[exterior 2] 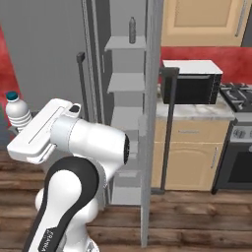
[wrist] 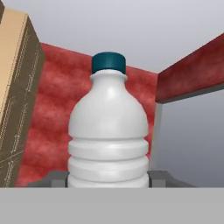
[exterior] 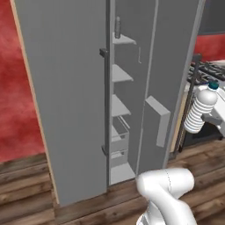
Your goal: Take the bottled waters from the counter and place them in the freezer to freeze. Close the freezer door after placing the bottles.
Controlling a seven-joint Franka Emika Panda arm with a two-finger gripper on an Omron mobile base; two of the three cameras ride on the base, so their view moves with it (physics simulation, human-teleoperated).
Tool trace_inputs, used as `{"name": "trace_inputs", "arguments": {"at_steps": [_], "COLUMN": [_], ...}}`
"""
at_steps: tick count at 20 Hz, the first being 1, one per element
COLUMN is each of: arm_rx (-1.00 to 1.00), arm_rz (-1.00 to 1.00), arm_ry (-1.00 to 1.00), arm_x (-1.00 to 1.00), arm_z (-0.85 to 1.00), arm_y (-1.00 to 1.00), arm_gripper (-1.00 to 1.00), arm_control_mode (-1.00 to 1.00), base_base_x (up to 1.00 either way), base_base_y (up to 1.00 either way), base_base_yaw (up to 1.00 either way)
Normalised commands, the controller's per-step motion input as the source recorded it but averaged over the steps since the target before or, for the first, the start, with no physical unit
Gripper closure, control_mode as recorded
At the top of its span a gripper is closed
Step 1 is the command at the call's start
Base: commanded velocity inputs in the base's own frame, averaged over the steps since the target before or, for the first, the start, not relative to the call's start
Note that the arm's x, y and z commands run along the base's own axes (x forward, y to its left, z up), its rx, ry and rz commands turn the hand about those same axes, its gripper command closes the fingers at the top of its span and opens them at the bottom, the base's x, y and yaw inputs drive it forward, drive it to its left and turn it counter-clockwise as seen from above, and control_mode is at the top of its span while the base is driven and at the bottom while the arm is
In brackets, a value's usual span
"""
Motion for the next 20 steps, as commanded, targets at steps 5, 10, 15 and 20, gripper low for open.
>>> {"name": "trace_inputs", "arguments": {"at_steps": [5,10,15,20], "arm_rx": [0.0,0.0,0.0,0.0], "arm_rz": [0.0,0.0,0.0,0.0], "arm_ry": [0.0,0.0,0.0,0.0], "arm_x": [0.0,0.0,0.0,0.0], "arm_z": [0.0,0.0,0.0,0.0], "arm_y": [0.0,0.0,0.0,0.0], "arm_gripper": [1.0,1.0,1.0,1.0], "arm_control_mode": [1.0,1.0,1.0,1.0], "base_base_x": [0.38,0.33,0.37,0.36], "base_base_y": [0.19,0.32,0.35,0.34], "base_base_yaw": [-0.26,-0.25,-0.25,-0.25]}}
